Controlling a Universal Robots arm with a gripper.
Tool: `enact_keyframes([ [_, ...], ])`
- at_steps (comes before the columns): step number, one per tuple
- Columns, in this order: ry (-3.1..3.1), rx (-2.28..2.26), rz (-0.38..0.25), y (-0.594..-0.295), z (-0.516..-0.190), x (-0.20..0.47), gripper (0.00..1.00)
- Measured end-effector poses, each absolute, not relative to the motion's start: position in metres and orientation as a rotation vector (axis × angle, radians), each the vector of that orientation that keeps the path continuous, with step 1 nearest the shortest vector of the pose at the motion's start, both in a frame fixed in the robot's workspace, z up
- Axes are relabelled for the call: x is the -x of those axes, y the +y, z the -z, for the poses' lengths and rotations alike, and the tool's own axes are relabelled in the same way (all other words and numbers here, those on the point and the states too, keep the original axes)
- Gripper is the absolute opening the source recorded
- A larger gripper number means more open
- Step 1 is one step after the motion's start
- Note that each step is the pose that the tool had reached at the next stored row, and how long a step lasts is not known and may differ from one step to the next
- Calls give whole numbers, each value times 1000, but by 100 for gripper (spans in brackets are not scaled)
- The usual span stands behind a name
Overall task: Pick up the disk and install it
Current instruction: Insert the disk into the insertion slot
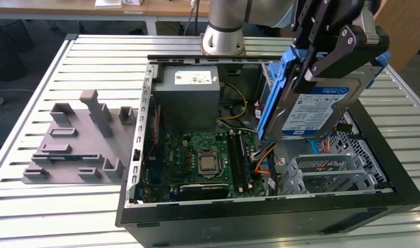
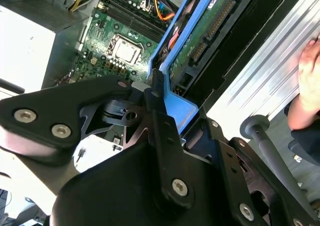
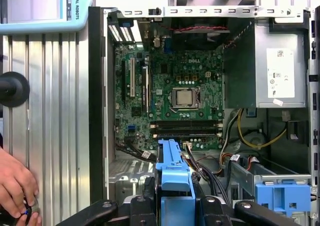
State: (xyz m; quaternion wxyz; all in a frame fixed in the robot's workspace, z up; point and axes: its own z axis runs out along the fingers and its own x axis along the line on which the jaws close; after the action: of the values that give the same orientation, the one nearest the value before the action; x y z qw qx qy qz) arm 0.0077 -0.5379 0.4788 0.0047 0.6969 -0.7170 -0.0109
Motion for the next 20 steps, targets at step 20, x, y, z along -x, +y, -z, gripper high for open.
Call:
enact_keyframes([
  [20,-2246,-2183,34,-546,-478,-15,36],
])
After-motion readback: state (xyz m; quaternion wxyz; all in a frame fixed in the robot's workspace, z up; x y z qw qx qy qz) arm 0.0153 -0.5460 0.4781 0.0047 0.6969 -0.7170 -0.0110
